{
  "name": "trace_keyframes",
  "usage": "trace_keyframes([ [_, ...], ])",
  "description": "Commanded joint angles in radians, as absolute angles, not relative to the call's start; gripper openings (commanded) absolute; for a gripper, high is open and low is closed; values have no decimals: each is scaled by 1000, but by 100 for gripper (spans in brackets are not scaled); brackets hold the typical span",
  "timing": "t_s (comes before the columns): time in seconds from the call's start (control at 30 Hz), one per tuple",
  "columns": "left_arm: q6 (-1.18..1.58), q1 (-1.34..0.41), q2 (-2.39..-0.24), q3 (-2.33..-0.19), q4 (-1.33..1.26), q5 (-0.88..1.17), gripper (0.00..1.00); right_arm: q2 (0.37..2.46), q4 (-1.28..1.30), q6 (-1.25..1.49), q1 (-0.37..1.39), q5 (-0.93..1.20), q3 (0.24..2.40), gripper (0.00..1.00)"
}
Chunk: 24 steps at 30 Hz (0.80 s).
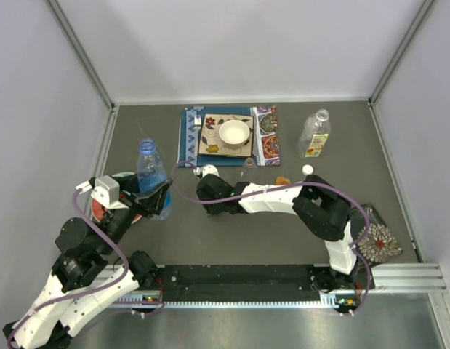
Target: Unscrew the bottle caps
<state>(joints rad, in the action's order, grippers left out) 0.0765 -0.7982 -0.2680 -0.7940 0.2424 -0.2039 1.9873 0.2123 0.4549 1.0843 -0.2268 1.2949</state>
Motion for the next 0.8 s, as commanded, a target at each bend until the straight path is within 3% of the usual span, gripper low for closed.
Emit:
trace_keyframes([
  [0.0,80,-795,-258,-792,216,-215,51,1999,255,477,1091,-258,1264,50],
  [0.17,77,-795,-258,-798,213,-216,51,1864,270,440,1095,-316,1308,53],
  [0.37,74,-793,-275,-816,206,-209,52,1709,445,321,1095,-463,1596,62],
  [0.5,74,-795,-301,-827,195,-192,52,1603,506,273,1089,-538,1669,67],
  [0.7,92,-795,-359,-819,152,-134,53,1387,511,268,1089,-486,1667,69],
  [0.77,91,-795,-399,-825,149,-66,53,1324,476,279,1078,-378,1632,72],
])
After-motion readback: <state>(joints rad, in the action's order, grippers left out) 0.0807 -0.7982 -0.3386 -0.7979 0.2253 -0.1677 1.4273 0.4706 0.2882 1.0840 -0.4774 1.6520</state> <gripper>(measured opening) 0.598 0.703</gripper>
